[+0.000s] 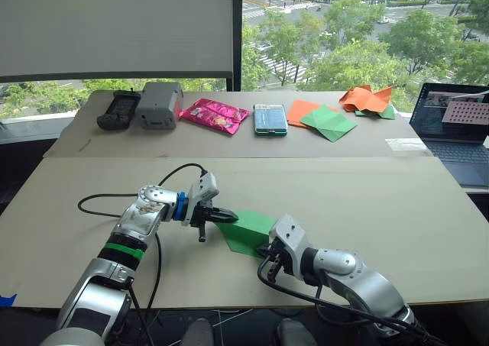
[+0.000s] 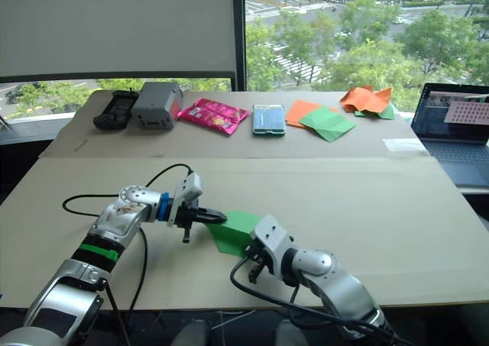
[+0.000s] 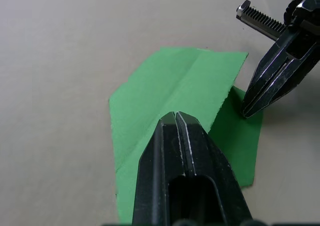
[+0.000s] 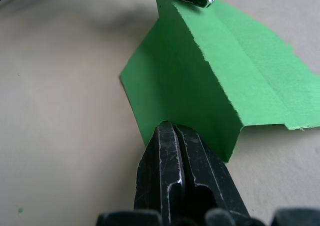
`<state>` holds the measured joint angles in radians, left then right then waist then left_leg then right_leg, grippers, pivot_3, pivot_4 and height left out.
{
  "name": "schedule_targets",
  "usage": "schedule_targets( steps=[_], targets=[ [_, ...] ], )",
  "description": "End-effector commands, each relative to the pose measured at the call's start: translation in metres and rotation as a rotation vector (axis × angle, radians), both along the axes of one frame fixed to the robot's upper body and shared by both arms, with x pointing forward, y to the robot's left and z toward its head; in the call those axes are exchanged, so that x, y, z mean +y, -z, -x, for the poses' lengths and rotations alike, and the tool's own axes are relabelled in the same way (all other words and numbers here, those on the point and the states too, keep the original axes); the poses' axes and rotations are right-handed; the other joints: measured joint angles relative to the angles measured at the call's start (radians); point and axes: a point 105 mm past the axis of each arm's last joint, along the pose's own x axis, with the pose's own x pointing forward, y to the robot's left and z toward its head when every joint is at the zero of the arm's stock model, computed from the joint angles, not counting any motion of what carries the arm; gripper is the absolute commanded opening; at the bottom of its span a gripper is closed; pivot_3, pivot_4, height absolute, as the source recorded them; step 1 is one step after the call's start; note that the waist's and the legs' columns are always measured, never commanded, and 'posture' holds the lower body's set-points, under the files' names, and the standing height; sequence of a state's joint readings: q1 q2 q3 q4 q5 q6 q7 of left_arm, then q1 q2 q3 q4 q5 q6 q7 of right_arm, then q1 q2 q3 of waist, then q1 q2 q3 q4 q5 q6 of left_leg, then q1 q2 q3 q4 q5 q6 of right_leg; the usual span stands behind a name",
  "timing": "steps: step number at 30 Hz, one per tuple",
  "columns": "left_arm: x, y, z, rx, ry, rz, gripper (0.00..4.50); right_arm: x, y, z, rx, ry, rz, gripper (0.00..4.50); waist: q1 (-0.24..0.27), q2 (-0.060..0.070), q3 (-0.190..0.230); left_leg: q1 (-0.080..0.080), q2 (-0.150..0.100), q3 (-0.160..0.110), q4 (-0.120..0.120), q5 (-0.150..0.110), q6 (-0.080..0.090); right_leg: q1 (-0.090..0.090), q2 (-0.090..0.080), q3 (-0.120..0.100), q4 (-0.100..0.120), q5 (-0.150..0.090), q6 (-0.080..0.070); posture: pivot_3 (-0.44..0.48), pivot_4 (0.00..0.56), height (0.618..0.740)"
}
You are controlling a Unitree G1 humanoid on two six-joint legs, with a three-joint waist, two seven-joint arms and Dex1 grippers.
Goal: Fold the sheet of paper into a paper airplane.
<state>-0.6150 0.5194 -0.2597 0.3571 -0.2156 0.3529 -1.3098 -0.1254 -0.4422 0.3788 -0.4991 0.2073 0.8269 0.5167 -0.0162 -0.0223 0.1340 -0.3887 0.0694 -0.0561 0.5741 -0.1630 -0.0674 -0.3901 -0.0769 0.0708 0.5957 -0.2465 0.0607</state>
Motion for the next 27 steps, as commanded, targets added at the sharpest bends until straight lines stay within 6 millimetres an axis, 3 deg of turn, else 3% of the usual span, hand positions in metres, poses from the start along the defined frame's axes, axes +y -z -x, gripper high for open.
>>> schedule_targets(
  steps=[1, 12, 24, 27],
  targets=[
    [0.002, -0.003, 0.008, -0.010, 0.031, -0.007, 0.00, -0.006, 0.007, -0.001, 0.027, 0.032, 0.031, 0.02, 0.000, 0.000, 0.000, 0.000, 0.000, 0.000, 0.000, 0.000, 0.000, 0.000, 0.000, 0.000, 0.000, 0.000, 0.000, 0.000, 0.150, 0.718],
    [0.003, 0.005, 0.015, -0.013, 0.030, -0.034, 0.00, -0.009, -0.010, 0.001, 0.022, 0.008, 0.022, 0.02, 0.002, 0.000, 0.000, -0.001, 0.000, 0.000, 0.000, 0.000, 0.000, 0.000, 0.000, 0.000, 0.000, 0.000, 0.000, 0.000, 0.150, 0.718],
    [0.001, 0.008, 0.022, -0.004, 0.023, -0.022, 0.00, -0.030, -0.031, 0.018, 0.033, 0.029, -0.012, 0.02, 0.001, 0.000, 0.000, -0.001, 0.000, 0.000, 0.000, -0.001, -0.001, -0.002, 0.000, 0.000, 0.000, 0.000, 0.000, 0.000, 0.150, 0.718],
    [0.002, 0.008, 0.024, 0.002, 0.018, -0.019, 0.00, -0.037, -0.038, 0.013, 0.037, 0.067, -0.052, 0.02, 0.001, 0.000, 0.000, -0.001, 0.000, 0.000, 0.000, -0.001, -0.001, -0.002, -0.001, 0.000, -0.001, 0.000, 0.000, 0.000, 0.150, 0.718]
  ],
)
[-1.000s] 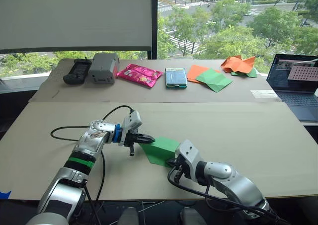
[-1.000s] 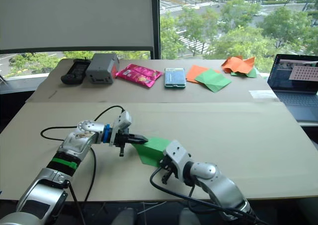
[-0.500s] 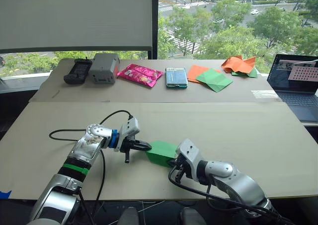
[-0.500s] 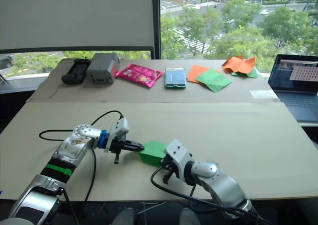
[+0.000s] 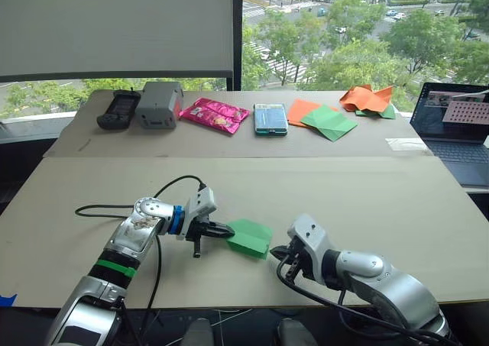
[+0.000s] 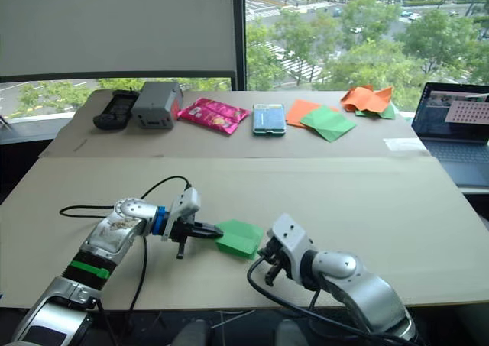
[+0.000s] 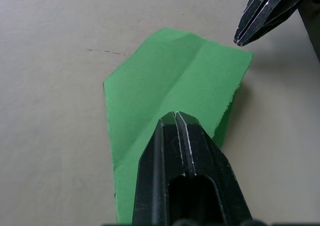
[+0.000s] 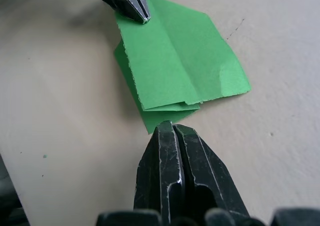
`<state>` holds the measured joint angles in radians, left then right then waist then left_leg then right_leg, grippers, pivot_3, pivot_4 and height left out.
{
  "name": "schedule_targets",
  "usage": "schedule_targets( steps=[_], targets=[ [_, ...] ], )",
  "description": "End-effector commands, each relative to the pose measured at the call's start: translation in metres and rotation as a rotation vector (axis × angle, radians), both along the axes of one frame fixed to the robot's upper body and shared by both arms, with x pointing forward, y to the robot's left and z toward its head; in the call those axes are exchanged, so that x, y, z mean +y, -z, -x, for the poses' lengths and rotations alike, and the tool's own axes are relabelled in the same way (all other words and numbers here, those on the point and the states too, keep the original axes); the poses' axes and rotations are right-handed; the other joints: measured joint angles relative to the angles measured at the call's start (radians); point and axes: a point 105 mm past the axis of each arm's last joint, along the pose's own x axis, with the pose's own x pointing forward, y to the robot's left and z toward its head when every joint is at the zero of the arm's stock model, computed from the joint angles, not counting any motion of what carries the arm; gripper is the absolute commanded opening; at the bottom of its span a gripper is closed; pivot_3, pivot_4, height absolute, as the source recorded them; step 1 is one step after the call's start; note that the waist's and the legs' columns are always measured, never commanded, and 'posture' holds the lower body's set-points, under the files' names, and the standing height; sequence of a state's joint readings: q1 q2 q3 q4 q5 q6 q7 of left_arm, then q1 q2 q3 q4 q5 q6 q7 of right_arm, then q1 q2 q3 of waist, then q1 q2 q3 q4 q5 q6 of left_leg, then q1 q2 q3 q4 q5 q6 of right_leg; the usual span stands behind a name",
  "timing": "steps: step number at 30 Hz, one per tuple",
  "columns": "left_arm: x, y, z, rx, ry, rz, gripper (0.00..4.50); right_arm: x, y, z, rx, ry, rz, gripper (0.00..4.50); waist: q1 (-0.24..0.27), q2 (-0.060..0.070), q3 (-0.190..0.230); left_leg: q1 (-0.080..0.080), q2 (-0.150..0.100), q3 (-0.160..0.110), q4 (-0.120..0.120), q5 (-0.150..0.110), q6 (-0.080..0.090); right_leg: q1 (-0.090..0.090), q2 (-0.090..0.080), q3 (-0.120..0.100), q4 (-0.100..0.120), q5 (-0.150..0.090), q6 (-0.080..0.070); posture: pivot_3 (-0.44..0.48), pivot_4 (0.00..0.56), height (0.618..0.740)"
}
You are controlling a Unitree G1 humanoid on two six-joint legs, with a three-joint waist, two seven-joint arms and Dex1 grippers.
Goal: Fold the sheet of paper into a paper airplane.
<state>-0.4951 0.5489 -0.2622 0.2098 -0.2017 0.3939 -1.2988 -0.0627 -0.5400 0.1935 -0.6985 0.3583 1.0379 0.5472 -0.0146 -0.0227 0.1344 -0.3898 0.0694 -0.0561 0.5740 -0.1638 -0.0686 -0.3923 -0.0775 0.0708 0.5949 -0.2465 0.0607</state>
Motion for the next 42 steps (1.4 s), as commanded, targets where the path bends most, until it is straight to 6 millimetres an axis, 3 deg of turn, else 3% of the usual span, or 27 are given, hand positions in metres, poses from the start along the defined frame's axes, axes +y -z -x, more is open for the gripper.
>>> schedule_targets(
  steps=[1, 6, 7, 12, 42],
  targets=[
    [-0.001, -0.006, 0.001, -0.018, 0.004, 0.016, 0.00, -0.004, -0.021, -0.008, -0.041, 0.033, -0.073, 0.02, -0.001, 0.000, 0.000, 0.000, 0.000, 0.000, 0.000, 0.000, 0.000, 0.000, 0.000, 0.000, 0.000, 0.000, 0.000, 0.000, 0.150, 0.718],
    [0.000, -0.006, 0.002, -0.014, -0.008, 0.021, 0.00, 0.003, -0.031, -0.018, -0.013, 0.076, -0.182, 0.02, -0.005, 0.000, 0.000, 0.000, 0.000, -0.001, -0.001, 0.000, 0.000, -0.001, 0.000, 0.000, 0.000, 0.000, 0.000, 0.000, 0.150, 0.718],
    [0.001, -0.006, 0.002, -0.013, -0.012, 0.022, 0.00, 0.005, -0.031, -0.019, -0.001, 0.082, -0.200, 0.61, -0.005, 0.000, 0.000, 0.000, 0.000, 0.000, -0.001, 0.000, 0.000, -0.001, 0.000, 0.000, 0.000, 0.000, 0.000, 0.000, 0.150, 0.718],
    [0.003, -0.006, 0.002, -0.004, -0.027, 0.026, 0.00, 0.004, -0.024, -0.026, 0.042, 0.128, -0.215, 2.29, 0.000, 0.000, 0.000, -0.001, 0.000, 0.000, -0.001, 0.001, 0.001, -0.001, 0.000, 0.000, 0.000, 0.000, 0.000, 0.000, 0.150, 0.718],
    [0.008, -0.008, 0.007, -0.006, -0.067, 0.034, 0.00, 0.010, -0.006, -0.030, 0.358, 0.213, -0.532, 2.29, -0.004, 0.001, 0.000, -0.001, 0.000, 0.000, -0.001, 0.000, 0.000, -0.002, 0.000, 0.000, 0.000, 0.000, 0.000, 0.000, 0.150, 0.718]
  ],
)
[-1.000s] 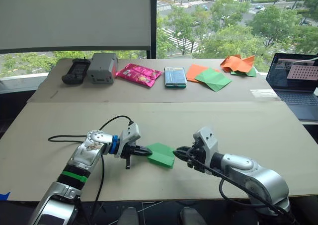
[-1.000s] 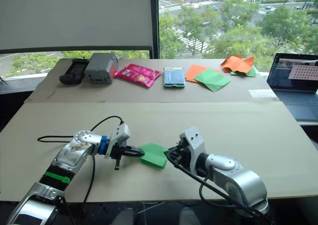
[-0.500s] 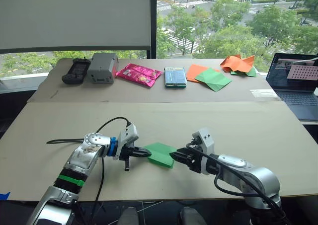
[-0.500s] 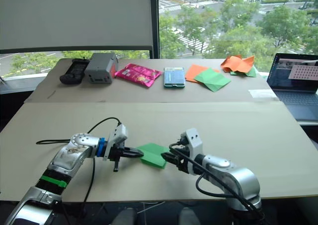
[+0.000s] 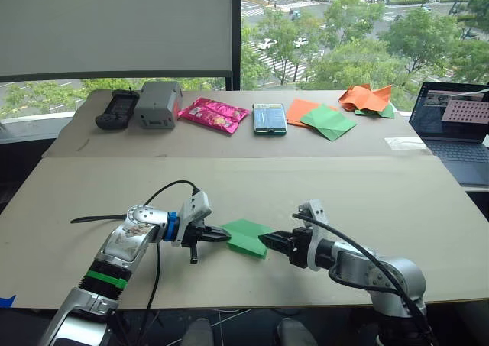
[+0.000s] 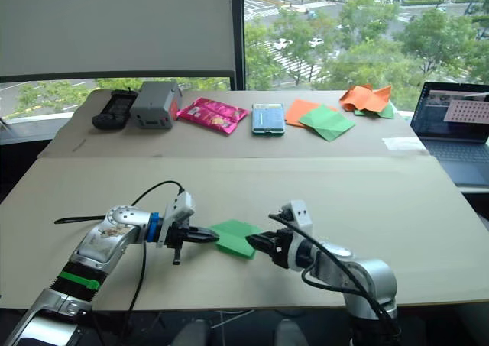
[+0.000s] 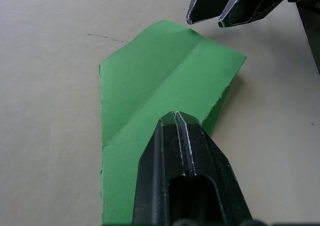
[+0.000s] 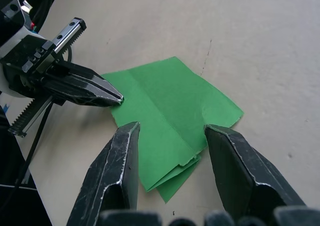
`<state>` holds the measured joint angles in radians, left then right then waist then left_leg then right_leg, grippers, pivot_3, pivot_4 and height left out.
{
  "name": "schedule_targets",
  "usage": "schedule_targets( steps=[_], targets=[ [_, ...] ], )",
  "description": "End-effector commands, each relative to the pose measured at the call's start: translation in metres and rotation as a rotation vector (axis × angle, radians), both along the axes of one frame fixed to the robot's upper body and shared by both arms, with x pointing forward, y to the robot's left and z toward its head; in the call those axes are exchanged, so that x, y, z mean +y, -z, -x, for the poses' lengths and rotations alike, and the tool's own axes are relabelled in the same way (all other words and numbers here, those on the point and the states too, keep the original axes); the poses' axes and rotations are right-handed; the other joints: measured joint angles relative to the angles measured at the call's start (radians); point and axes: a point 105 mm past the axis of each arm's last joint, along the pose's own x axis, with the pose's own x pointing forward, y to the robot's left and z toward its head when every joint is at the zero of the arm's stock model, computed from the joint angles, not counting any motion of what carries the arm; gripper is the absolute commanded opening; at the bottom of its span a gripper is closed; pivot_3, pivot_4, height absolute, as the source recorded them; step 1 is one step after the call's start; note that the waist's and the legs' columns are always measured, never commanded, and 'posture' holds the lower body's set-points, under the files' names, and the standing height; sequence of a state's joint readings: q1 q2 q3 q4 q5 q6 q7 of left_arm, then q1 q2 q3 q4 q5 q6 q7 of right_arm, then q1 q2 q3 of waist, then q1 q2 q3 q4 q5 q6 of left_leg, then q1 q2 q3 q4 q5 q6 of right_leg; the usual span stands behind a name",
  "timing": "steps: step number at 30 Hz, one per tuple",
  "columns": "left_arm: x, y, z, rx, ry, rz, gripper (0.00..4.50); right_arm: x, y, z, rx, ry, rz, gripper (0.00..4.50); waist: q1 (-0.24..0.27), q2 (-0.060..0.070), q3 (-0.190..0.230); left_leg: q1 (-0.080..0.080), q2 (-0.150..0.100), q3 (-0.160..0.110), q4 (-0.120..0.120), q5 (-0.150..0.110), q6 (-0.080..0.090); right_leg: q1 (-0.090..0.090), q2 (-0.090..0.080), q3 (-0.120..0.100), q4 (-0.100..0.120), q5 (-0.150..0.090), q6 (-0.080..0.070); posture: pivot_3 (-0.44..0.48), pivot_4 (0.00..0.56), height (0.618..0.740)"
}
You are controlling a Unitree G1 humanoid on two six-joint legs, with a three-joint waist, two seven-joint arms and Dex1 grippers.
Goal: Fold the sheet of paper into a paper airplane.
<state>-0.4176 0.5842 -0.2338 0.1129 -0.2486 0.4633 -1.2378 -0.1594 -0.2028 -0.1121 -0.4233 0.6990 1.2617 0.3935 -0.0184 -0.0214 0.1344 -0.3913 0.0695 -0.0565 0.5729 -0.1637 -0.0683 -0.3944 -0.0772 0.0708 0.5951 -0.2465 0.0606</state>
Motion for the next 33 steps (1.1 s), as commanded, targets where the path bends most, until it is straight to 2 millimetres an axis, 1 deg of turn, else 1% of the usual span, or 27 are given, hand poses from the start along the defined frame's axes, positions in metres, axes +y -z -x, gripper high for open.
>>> schedule_targets(
  steps=[1, 5, 12, 18, 20, 24, 30, 33],
  targets=[
    [-0.001, -0.010, -0.001, -0.032, 0.008, 0.020, 0.00, 0.002, -0.009, 0.000, 0.010, -0.012, -0.084, 2.29, 0.000, 0.000, 0.000, 0.000, 0.000, 0.000, 0.000, 0.000, 0.000, 0.000, 0.000, 0.000, 0.000, 0.000, 0.000, 0.000, 0.150, 0.718],
    [-0.001, -0.010, 0.000, -0.031, 0.012, 0.019, 0.00, -0.001, -0.001, -0.003, 0.063, 0.013, -0.113, 2.29, -0.001, 0.000, 0.000, 0.000, 0.000, 0.000, 0.000, 0.000, 0.000, 0.000, 0.000, 0.000, 0.000, 0.000, 0.000, 0.000, 0.150, 0.718],
    [0.000, -0.010, -0.001, -0.032, 0.013, 0.015, 0.00, 0.000, -0.007, -0.012, 0.089, 0.041, -0.211, 2.29, -0.004, 0.001, 0.000, 0.000, 0.000, 0.000, 0.000, 0.000, 0.000, 0.000, 0.000, 0.000, 0.000, 0.000, 0.000, 0.000, 0.150, 0.718],
    [0.000, -0.011, -0.001, -0.034, 0.013, 0.015, 0.00, 0.004, -0.004, -0.012, 0.116, 0.033, -0.220, 2.29, -0.003, 0.001, 0.000, 0.000, 0.000, 0.000, 0.000, 0.000, 0.001, 0.000, 0.000, 0.000, 0.000, 0.000, 0.000, 0.000, 0.150, 0.718],
    [0.000, -0.011, -0.001, -0.034, 0.012, 0.015, 0.00, 0.002, 0.001, -0.011, 0.133, 0.048, -0.212, 2.29, -0.005, 0.001, 0.000, 0.000, 0.000, 0.000, 0.000, 0.000, 0.001, 0.000, 0.000, 0.000, 0.000, 0.000, 0.000, 0.000, 0.150, 0.718],
    [0.002, -0.008, 0.001, -0.031, 0.011, 0.004, 0.00, -0.011, 0.002, -0.010, 0.155, 0.094, -0.236, 2.29, -0.003, 0.001, 0.000, 0.000, 0.000, 0.000, 0.000, 0.000, 0.001, 0.000, 0.000, 0.000, 0.000, 0.000, 0.000, 0.000, 0.150, 0.718],
    [0.002, -0.003, 0.006, -0.021, 0.020, -0.005, 0.00, -0.015, 0.003, -0.005, 0.191, 0.094, -0.252, 2.29, -0.008, 0.002, 0.000, 0.000, 0.000, 0.000, -0.001, 0.000, 0.001, 0.000, 0.000, 0.000, 0.000, 0.000, 0.000, 0.000, 0.150, 0.718],
    [0.002, -0.003, 0.007, -0.019, 0.022, -0.005, 0.00, -0.017, 0.000, -0.005, 0.197, 0.097, -0.275, 2.29, -0.010, 0.002, 0.000, -0.001, 0.000, 0.000, -0.001, 0.000, 0.001, -0.001, 0.000, 0.000, 0.000, 0.000, 0.000, 0.000, 0.150, 0.718]
  ],
)
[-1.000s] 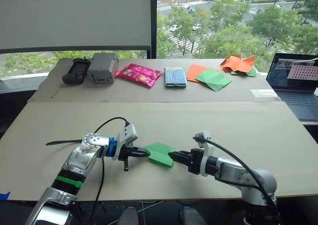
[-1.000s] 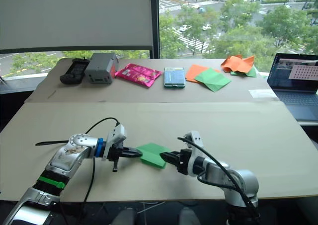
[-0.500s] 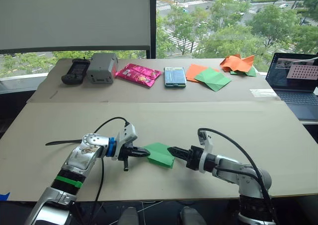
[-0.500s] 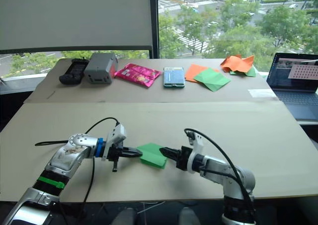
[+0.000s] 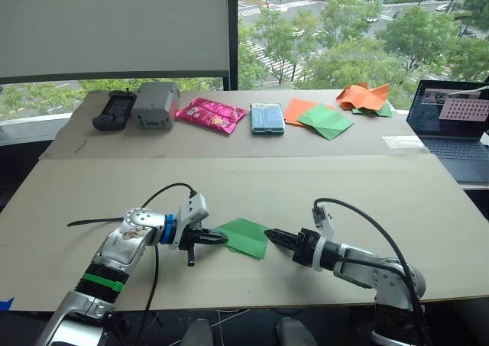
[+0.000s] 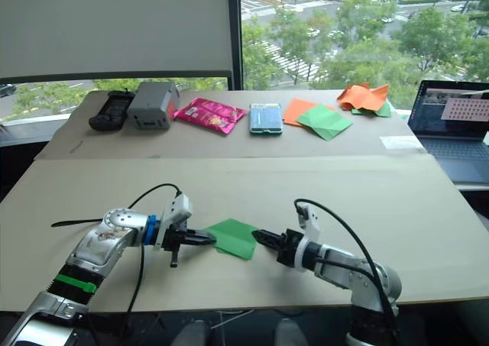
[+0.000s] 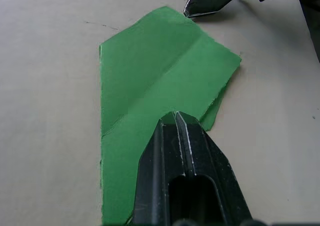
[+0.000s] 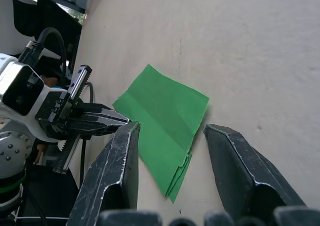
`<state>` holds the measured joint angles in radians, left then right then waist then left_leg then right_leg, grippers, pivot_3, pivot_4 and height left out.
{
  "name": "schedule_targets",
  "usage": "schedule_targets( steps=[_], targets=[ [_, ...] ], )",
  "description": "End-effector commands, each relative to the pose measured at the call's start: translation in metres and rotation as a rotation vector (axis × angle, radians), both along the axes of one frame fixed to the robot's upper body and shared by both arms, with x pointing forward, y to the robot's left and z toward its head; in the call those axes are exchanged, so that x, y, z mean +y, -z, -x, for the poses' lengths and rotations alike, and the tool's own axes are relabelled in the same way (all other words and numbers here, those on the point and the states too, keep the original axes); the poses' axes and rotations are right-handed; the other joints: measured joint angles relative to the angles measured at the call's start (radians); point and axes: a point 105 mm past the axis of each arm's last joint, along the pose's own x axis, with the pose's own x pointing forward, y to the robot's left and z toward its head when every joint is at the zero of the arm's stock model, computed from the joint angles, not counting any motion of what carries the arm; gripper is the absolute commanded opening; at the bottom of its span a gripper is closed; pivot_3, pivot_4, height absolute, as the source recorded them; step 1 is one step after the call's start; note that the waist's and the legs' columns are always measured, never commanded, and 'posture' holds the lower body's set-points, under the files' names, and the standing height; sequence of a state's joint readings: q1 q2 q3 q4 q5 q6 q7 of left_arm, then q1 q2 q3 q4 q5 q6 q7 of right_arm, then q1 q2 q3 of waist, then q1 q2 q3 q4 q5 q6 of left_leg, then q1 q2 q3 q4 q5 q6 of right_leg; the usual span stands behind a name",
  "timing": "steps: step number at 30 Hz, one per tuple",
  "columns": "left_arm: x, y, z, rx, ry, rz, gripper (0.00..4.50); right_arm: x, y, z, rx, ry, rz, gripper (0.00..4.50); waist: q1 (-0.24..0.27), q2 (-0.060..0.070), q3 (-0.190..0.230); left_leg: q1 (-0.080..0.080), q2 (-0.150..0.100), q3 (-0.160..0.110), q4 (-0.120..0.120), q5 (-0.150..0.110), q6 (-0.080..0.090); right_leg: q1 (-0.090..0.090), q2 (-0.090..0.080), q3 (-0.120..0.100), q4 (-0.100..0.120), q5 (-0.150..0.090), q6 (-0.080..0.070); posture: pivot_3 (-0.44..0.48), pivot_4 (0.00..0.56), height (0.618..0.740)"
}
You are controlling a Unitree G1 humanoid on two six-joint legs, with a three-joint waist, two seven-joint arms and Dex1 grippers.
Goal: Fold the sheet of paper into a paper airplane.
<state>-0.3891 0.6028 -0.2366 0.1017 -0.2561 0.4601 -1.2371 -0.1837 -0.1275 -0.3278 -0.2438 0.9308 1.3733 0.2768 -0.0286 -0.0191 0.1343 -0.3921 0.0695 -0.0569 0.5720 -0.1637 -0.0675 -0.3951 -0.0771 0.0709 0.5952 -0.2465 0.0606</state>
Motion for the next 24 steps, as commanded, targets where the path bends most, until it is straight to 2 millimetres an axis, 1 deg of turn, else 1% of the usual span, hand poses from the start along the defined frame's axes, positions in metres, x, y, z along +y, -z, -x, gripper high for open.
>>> schedule_targets(
  steps=[1, 10, 15, 24],
  targets=[
    [-0.003, -0.008, 0.001, -0.035, 0.026, 0.005, 0.00, 0.000, -0.012, 0.001, -0.022, -0.011, -0.046, 2.29, 0.000, 0.000, 0.000, 0.000, 0.000, 0.000, 0.000, 0.000, 0.000, 0.000, 0.000, 0.000, 0.000, 0.000, 0.000, 0.000, 0.150, 0.718],
    [-0.004, -0.011, 0.000, -0.041, 0.021, 0.009, 0.00, 0.018, -0.012, -0.005, -0.020, -0.032, -0.067, 2.29, -0.014, 0.001, 0.000, -0.001, 0.000, 0.000, 0.000, 0.000, 0.001, -0.001, 0.000, 0.000, 0.000, 0.000, 0.000, 0.000, 0.150, 0.718],
    [-0.002, -0.010, 0.000, -0.036, 0.021, 0.001, 0.00, 0.016, -0.008, -0.007, -0.002, -0.017, -0.071, 2.29, -0.012, 0.001, 0.000, -0.001, 0.000, 0.000, 0.000, 0.000, 0.001, -0.001, 0.000, 0.000, 0.000, 0.000, 0.000, 0.000, 0.150, 0.718],
    [0.002, -0.008, 0.002, -0.033, 0.012, -0.009, 0.00, 0.014, -0.009, -0.006, 0.006, -0.019, -0.077, 2.29, -0.013, 0.001, 0.000, -0.001, 0.000, 0.000, 0.000, 0.000, 0.000, -0.001, 0.000, 0.000, 0.000, 0.000, 0.000, 0.000, 0.150, 0.718]
  ],
)
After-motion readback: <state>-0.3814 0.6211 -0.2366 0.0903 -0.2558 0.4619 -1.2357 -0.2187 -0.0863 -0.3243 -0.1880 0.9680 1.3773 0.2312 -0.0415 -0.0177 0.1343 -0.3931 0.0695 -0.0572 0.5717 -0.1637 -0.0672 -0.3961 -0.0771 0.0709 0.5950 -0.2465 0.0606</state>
